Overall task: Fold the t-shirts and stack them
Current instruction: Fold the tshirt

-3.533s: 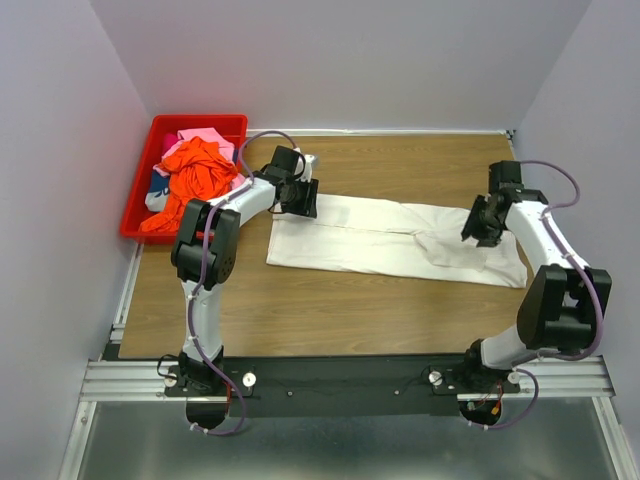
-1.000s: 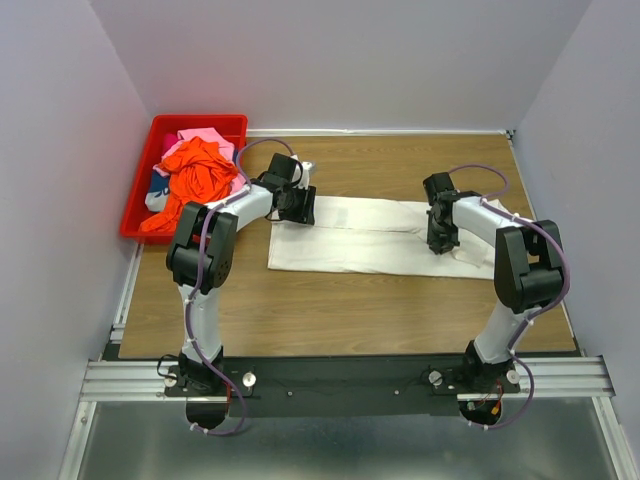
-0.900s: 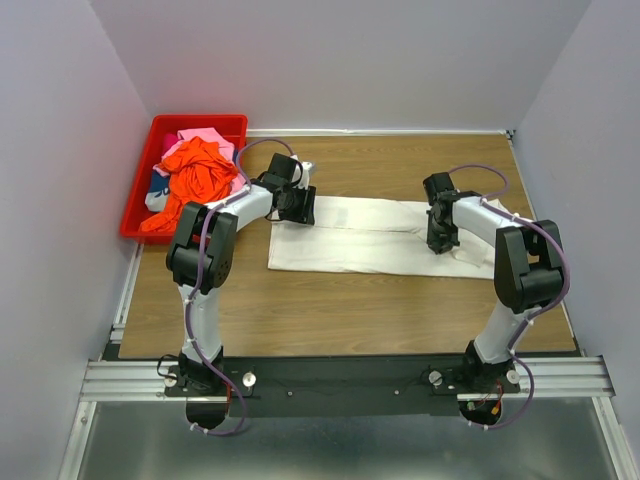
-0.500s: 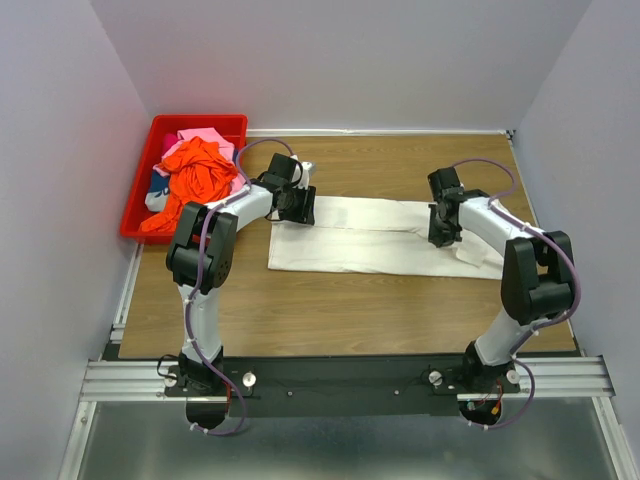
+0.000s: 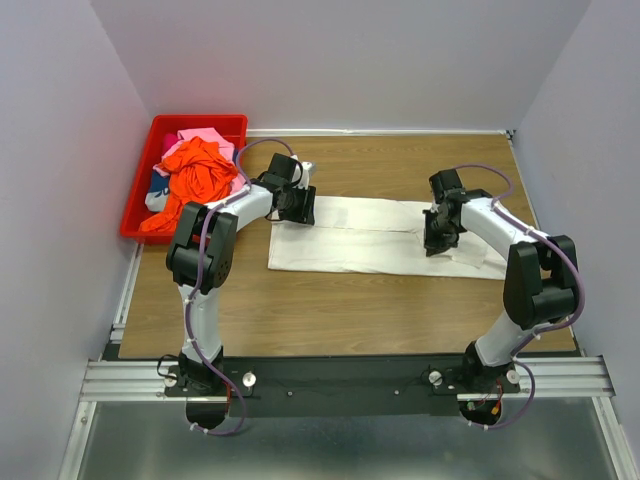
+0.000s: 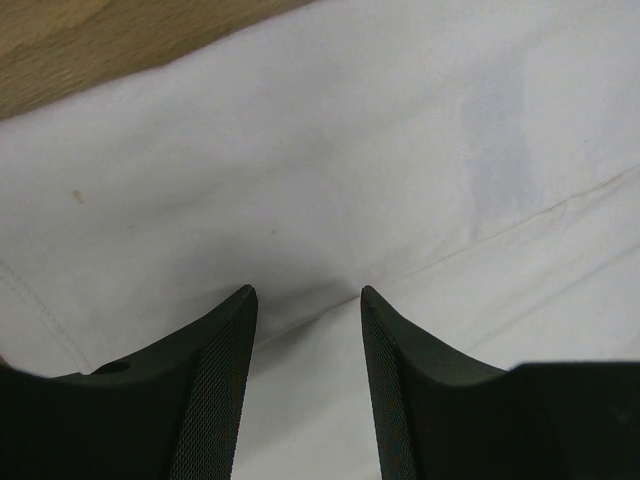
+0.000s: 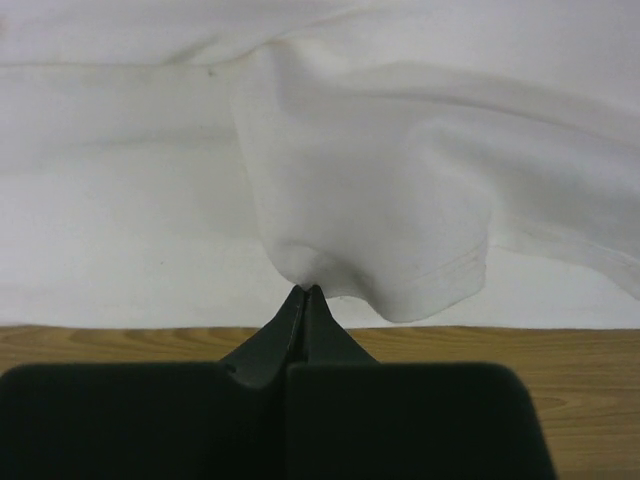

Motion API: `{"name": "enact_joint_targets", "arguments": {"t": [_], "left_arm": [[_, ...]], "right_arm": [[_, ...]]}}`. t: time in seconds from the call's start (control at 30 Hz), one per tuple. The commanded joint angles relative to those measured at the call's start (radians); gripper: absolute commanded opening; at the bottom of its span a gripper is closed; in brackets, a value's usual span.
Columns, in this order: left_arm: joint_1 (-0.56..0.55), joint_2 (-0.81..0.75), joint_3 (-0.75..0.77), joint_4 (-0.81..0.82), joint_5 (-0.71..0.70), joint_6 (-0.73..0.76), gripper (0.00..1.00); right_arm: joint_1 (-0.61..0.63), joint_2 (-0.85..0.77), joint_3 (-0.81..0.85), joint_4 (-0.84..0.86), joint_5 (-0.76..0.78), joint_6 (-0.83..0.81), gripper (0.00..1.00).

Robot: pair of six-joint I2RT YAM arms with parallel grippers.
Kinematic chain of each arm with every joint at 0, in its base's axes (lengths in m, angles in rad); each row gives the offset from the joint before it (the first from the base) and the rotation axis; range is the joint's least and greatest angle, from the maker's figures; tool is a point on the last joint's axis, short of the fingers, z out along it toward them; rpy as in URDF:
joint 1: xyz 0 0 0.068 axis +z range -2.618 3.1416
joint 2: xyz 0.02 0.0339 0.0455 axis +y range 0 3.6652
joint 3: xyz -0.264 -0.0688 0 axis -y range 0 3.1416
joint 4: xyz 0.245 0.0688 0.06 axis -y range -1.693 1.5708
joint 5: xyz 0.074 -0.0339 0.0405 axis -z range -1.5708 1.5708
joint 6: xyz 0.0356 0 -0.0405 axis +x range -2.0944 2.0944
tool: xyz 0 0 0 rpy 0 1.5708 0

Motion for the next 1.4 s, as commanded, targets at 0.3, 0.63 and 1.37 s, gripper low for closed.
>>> {"name": "enact_joint_targets", "arguments": {"t": [0.3,0.63,1.37], "left_arm": [[-0.004,0.012,0.016,-0.035,0.012,0.003,0.54],[-0.004,0.012,0.024,-0.041,0.014,0.004,0.54],[0.001,0.137,0.173,-0.014,0.071,-0.014,0.54]], "right_arm": [[-0.005,0.025,0.007,-0.066,-0.195,-0.018,0.00],[-0.003,0.012,0.023,-0.077,-0.215,-0.001,0.14],[-0.325,0.117,0.227,-0.010,0.009,0.046,0.66]]}}
